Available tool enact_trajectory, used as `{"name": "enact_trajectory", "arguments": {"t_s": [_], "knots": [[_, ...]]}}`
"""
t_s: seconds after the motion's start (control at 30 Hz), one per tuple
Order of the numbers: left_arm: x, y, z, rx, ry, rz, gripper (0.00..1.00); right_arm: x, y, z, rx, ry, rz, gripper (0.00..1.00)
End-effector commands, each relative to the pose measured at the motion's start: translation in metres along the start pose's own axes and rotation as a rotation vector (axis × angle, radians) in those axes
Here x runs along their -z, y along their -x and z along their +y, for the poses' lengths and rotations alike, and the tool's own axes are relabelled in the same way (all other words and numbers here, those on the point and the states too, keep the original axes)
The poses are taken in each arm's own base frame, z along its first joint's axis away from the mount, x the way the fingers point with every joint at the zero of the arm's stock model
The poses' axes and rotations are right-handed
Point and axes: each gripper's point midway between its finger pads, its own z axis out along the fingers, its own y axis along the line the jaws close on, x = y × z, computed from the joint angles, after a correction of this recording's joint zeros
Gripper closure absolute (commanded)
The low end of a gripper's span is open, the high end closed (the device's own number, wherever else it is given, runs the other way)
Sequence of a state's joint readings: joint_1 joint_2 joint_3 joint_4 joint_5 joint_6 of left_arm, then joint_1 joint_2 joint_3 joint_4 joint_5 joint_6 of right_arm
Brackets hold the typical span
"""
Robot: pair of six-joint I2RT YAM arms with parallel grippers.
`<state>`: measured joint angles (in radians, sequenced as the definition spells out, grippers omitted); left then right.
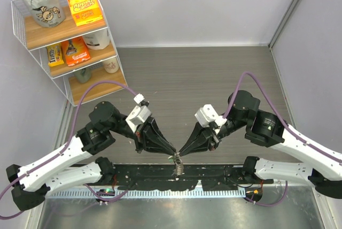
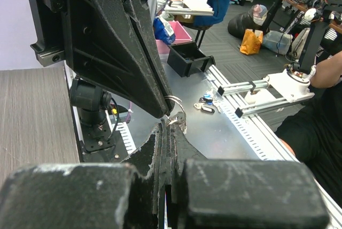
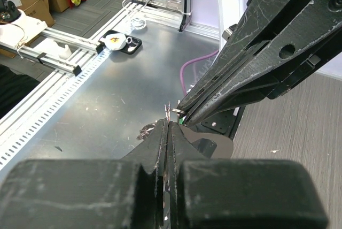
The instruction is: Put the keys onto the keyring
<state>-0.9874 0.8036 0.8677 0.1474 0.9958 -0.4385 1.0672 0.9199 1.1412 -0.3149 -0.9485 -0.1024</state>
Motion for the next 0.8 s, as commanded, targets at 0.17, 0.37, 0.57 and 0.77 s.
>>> {"name": "enact_trajectory", "arguments": {"t_s": [0.17, 0.37, 0.57, 0.77], "knots": [[-0.003, 0.013, -0.007, -0.031, -0.035, -0.016, 1.0, -0.001, 0.041, -0.01, 0.114, -0.048, -0.094, 0.95], [-0.004, 0.014, -0.006, -0.029, -0.029, -0.015, 1.0, -0.004, 0.041, -0.015, 0.107, -0.079, -0.1, 0.95], [-0.004, 0.014, -0.001, -0.027, -0.005, -0.016, 1.0, -0.002, 0.042, -0.022, 0.106, -0.161, -0.127, 0.95], [-0.005, 0.012, 0.003, -0.02, 0.014, -0.013, 1.0, 0.0, 0.046, -0.026, 0.112, -0.227, -0.165, 0.95]]}}
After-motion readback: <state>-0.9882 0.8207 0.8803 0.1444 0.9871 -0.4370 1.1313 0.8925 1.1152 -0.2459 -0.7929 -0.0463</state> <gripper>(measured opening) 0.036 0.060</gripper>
